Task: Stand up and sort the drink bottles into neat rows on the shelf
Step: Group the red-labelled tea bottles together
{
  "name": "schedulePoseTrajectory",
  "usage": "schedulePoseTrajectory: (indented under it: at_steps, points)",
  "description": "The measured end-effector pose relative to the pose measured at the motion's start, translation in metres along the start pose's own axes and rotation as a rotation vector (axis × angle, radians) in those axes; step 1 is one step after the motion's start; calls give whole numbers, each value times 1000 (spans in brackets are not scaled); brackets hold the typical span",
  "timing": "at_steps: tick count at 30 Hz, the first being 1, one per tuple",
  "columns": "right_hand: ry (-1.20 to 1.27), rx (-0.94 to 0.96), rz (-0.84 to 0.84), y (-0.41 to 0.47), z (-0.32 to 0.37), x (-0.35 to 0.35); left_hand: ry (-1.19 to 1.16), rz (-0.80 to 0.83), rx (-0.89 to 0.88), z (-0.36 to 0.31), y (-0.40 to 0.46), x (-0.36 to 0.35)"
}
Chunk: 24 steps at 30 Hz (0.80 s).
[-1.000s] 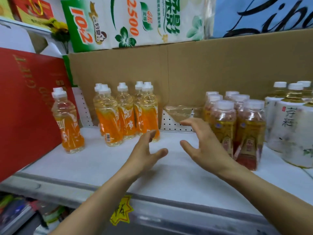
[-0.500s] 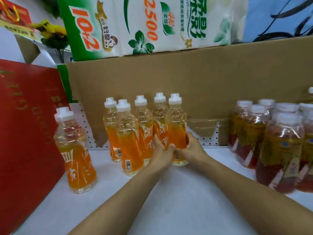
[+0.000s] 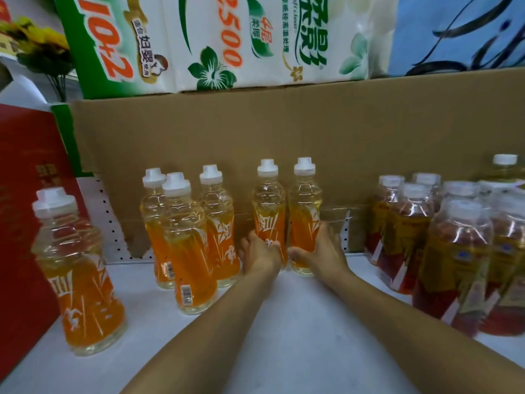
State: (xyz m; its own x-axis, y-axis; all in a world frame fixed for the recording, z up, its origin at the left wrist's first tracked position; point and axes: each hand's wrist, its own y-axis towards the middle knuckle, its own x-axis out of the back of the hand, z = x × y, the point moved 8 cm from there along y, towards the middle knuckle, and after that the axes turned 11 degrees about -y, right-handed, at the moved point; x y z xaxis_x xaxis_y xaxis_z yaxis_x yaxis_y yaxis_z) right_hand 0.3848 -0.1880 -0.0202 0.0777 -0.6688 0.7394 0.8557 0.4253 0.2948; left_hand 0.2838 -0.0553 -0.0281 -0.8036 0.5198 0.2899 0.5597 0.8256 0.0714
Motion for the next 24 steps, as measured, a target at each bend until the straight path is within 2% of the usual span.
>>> schedulePoseTrajectory:
  at_steps: [7,11,14,16,18,20,22,24]
  points:
    - [-14,12,17,1,7,-7,66,-21,-25,-2,-2,4]
    - [0,6,89,0,5,-6,44,86,-23,-4,-16,5]
    - [39,22,98,-12,5,0,69,182,-163,-16,-50,22]
    - [32,80,-20,-27,14,16,147,205,-311,-25,-79,45]
    - [60,203,-155,-43,32,32,210,110,-458,-31,-100,79]
    - [136,318,-135,-57,55,29,165,-94,-533,-30,-107,120]
    - [188,374,-11,-67,78,8,51,-311,-476,-18,-98,158]
    - [222,401,114,-73,101,-17,10,-377,-326,2,-81,174]
